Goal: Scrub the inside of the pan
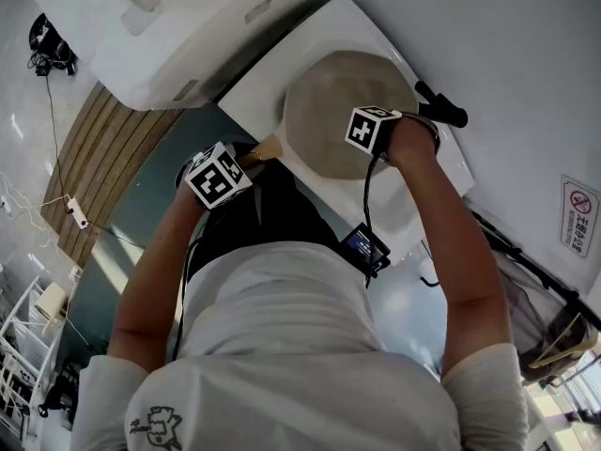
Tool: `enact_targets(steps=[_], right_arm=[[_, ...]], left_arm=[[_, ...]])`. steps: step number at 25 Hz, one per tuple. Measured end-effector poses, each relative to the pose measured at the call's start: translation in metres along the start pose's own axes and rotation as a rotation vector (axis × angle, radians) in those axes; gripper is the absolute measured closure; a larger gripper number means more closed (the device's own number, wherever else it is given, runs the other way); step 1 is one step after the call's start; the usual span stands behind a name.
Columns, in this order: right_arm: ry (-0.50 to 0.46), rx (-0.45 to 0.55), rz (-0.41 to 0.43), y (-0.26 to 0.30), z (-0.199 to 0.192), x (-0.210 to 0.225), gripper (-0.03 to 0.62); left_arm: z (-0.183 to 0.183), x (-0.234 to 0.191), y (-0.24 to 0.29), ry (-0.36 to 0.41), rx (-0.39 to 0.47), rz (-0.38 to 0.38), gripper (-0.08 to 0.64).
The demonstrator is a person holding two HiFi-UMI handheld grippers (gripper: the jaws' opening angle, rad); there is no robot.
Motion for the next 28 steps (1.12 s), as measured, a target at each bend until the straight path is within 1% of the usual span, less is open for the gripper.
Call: enact_targets(steps=[2,5,7,9,12,17,24,28], right_arm=[[-0.02,-0.035,-0.103,-0.003,-0.002,0.01,0.523],[-0.07,-0.074,-0.309,-0.009,0.002,0.028,0.523],[-0.094,-0.073,-0.442,-0.015,0.005,0.04,0.523],[-0.109,-0.048,-0.532,-0.019,0.008,0.048,0.523],[-0.127,-0.006,-0.625,-0.026,0.013,0.057,0.523],[-0.139,0.096,-0.816,-0.049,0.021,0.076,0.523],[-0.132,0.248,-0.993,-0.083,0.038,0.095,0.523],[-0.136,0.315,-1.061,-0.101,0.053,0.101,0.523]], left_arm=[[0.001,0.001,0.0,0.0,-0.002,-0.005,0.407],[-0.001,0.003,0.0,-0.015,-0.003,-0.019,0.407],[-0.001,0.003,0.0,-0.019,-0.003,-0.023,0.407],[-0.001,0.002,-0.001,-0.02,-0.004,-0.027,0.407],[0.002,0.002,-0.002,-0.016,0.007,-0.036,0.407],[0.002,0.003,-0.003,-0.022,0.02,-0.053,0.407],[0.001,0.0,-0.005,-0.031,0.008,-0.063,0.407],[0.0,0.0,-0.005,-0.034,0.008,-0.065,0.407]])
Point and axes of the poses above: the fingertips, and each gripper's own axes: y forward along the fingers, x to its right, z out of its top, the point moved 4 cm from there along -y, backward along the fingers, and after that the axes turned 5 degrees about -z, right-handed, at the moved point
